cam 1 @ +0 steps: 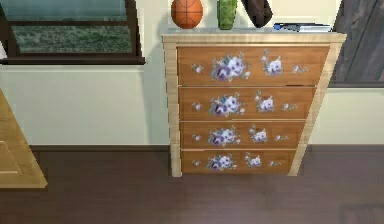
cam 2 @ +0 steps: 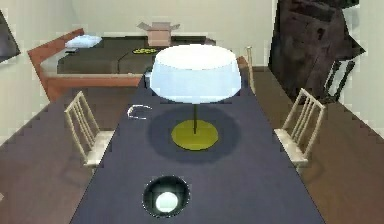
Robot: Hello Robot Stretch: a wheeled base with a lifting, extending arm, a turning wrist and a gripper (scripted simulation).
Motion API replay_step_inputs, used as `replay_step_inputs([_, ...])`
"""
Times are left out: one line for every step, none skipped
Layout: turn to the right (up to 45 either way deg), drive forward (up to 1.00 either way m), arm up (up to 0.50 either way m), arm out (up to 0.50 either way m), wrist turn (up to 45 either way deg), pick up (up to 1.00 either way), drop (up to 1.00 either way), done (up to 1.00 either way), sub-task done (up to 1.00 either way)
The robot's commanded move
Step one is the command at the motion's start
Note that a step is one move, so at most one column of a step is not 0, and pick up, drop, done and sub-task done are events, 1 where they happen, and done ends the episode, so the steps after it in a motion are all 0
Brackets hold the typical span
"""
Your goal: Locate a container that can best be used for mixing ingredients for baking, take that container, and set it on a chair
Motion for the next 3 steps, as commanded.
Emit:
replay_step_inputs([6.0, 0.00, 0.00, 0.00, 0.0, 0.00, 0.00, 0.00, 0.00])
replay_step_inputs([0.0, 0.35, 0.00, 0.00, 0.0, 0.00, 0.00, 0.00, 0.00])
replay_step_inputs([18.0, 0.00, 0.00, 0.00, 0.0, 0.00, 0.00, 0.00, 0.00])
